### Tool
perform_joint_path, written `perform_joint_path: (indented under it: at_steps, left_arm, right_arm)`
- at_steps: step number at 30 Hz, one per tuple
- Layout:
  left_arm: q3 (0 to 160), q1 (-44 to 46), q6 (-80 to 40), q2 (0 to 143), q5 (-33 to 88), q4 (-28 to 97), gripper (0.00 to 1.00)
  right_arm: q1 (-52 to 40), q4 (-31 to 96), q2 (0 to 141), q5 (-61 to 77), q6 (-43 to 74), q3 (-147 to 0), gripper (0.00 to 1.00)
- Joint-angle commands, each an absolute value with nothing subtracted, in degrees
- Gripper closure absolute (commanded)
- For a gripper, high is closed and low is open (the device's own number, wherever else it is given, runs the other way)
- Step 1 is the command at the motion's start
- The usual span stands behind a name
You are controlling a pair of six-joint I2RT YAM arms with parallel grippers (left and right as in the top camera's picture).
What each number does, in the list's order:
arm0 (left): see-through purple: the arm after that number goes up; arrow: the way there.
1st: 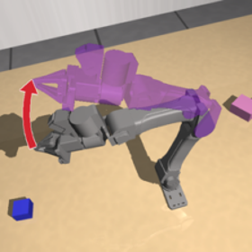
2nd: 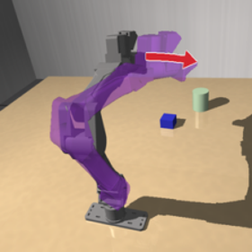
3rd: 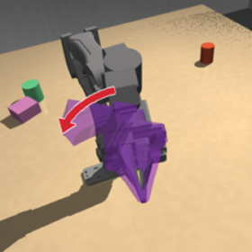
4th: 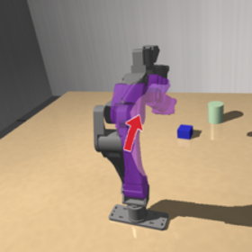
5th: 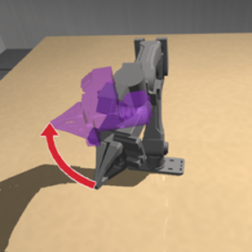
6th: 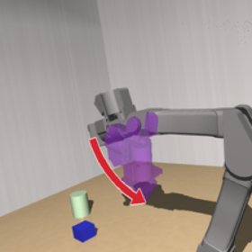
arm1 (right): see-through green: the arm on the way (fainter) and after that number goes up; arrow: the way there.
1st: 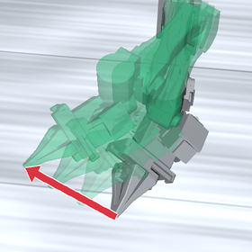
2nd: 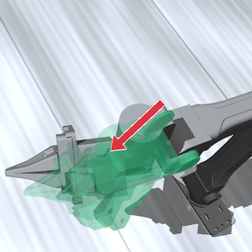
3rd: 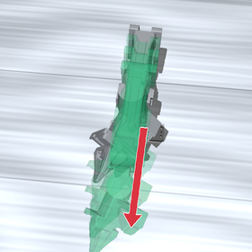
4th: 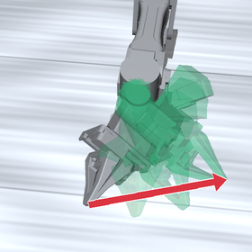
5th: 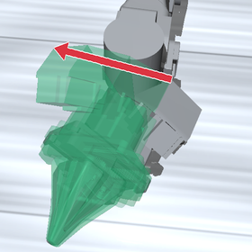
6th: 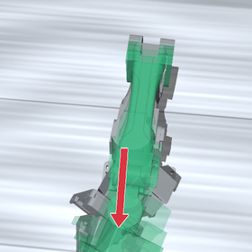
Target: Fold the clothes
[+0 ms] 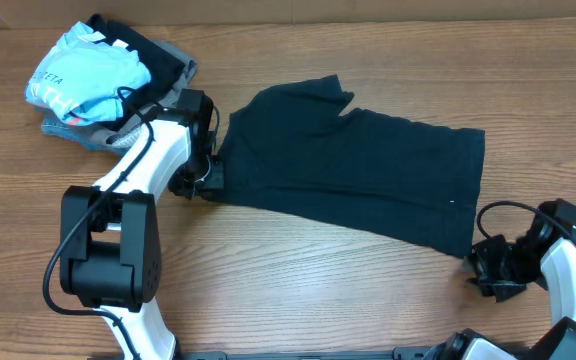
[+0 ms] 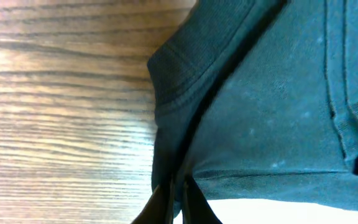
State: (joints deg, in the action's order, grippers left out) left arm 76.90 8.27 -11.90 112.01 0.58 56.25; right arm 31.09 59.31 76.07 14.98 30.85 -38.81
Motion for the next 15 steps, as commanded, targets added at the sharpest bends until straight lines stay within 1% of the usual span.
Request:
perform_joint_path:
  at_steps: [1, 2, 4, 5, 6, 9, 12, 14, 15]
  left_arm:
    - [78.0, 8.7, -12.6, 111.2, 0.5, 54.6, 0.8]
    - [78.1, 8.7, -12.4, 111.0, 1.2, 54.0, 0.72]
    - [79.2, 8.7, -12.0, 110.8, 4.0, 53.3, 0.64]
    - [80.2, 8.7, -12.0, 110.8, 4.9, 53.3, 0.53]
    - [81.4, 8.7, -11.8, 110.8, 5.7, 53.6, 0.49]
    - [85.6, 8.7, -11.8, 110.8, 6.2, 55.2, 0.46]
    - [90.3, 8.7, -11.8, 110.8, 6.3, 58.2, 0.46]
    - [92.9, 8.7, -11.5, 110.8, 6.3, 60.1, 0.45]
    - [94.4, 8.7, -11.0, 110.8, 6.2, 61.4, 0.46]
  right_arm:
    - [31.1, 55.8, 75.3, 15.5, 27.0, -38.7, 0.4]
    - [31.1, 54.5, 75.4, 15.5, 26.7, -38.6, 0.37]
    - [31.1, 52.6, 76.1, 15.5, 26.7, -38.6, 0.36]
    - [31.1, 52.0, 76.7, 15.5, 26.7, -38.6, 0.36]
    - [31.1, 51.2, 77.3, 15.5, 26.7, -38.5, 0.36]
    - [31.1, 48.2, 79.4, 16.1, 27.2, -37.4, 0.39]
    - [31.0, 44.2, 81.8, 19.9, 27.2, -34.7, 0.47]
    - [30.7, 41.3, 83.2, 21.6, 27.2, -32.7, 0.55]
    - [30.7, 39.7, 83.5, 22.5, 27.2, -32.0, 0.63]
